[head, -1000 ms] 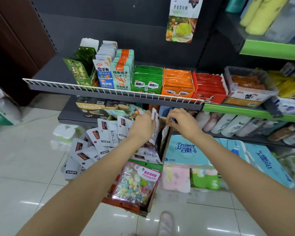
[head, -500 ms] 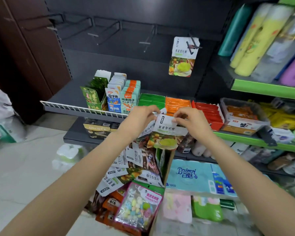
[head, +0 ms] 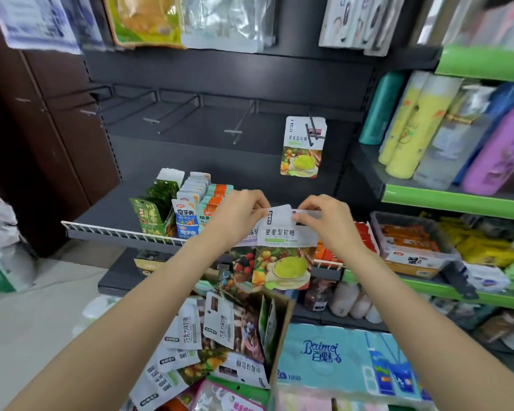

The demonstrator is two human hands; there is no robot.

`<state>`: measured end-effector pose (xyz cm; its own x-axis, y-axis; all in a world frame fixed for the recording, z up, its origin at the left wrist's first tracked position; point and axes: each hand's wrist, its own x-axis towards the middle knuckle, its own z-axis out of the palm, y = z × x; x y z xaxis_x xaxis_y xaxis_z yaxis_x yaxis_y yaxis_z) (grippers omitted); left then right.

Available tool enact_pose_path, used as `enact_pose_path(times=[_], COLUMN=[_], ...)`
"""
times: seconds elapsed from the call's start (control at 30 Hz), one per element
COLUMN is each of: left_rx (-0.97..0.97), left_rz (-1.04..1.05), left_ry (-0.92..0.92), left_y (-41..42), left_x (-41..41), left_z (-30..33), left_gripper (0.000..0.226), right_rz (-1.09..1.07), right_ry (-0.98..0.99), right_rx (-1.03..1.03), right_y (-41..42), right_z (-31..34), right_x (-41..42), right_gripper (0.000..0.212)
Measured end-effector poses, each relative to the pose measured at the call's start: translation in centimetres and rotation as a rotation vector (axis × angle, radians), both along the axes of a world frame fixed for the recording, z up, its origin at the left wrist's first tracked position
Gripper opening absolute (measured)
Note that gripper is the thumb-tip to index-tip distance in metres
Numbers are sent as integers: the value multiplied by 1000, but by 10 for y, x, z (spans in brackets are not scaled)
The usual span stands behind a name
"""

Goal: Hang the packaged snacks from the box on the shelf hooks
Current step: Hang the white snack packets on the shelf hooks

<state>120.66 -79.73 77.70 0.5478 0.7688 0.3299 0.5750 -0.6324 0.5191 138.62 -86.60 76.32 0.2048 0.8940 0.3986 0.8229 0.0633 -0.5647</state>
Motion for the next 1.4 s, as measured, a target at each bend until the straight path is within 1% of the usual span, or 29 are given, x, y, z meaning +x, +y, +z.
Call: enact_pose_path(times=[0.07, 0.13, 0.2, 0.27, 0.33, 0.4, 0.53, 0.67, 0.77, 0.9, 1.0, 1.13, 1.23, 1.33, 1.4], left_rx=[-8, -27, -41, -36, -2, 34, 57, 64, 77, 79, 85, 83, 92, 81, 91], left_rz=[45, 82, 121, 172, 252, 334, 409, 436, 428, 405, 410, 383, 370, 358, 351], left_ry=[-30, -66, -101, -118, -141, -139, -93, -71, -72, -91, -72, -27, -5, -24, -25], left_y=[11, 24, 34, 43, 53, 62, 72, 75, 76, 77, 80, 84, 89, 96, 103], left_x=[11, 23, 34, 44, 51, 57, 69, 79, 82, 86, 89, 93, 96, 100, 103], left_z=[6, 11, 16, 20, 24, 29, 36, 40, 40, 43, 43, 36, 32, 33, 33], left_gripper=[9, 3, 8, 12, 13, 12, 9, 7, 7, 6, 7, 7, 7, 8, 8], right_rz=[12, 39, 50, 35, -19, -56, -30, -53, -50, -98, -142, -157, -207, -286, -327], right_ry=[86, 188, 250, 252, 242, 238, 257, 296, 264, 228, 208, 180, 132, 88, 11], right_rx=[-29, -18, 12, 69, 124, 158, 174, 156, 151, 220, 246, 218, 190, 143, 100], right_y=[9, 18, 30, 44, 60, 74, 99, 121, 125, 122, 123, 132, 148, 165, 179], right_z=[2, 5, 10, 17, 24, 31, 42, 42, 41, 40, 39, 35, 35, 39, 42], right_x=[22, 41, 55, 67, 80, 91, 99, 100, 98, 97, 100, 103, 108, 116, 122], right_gripper=[7, 12, 14, 12, 8, 8, 9, 15, 17, 13, 13, 11, 10, 14, 17])
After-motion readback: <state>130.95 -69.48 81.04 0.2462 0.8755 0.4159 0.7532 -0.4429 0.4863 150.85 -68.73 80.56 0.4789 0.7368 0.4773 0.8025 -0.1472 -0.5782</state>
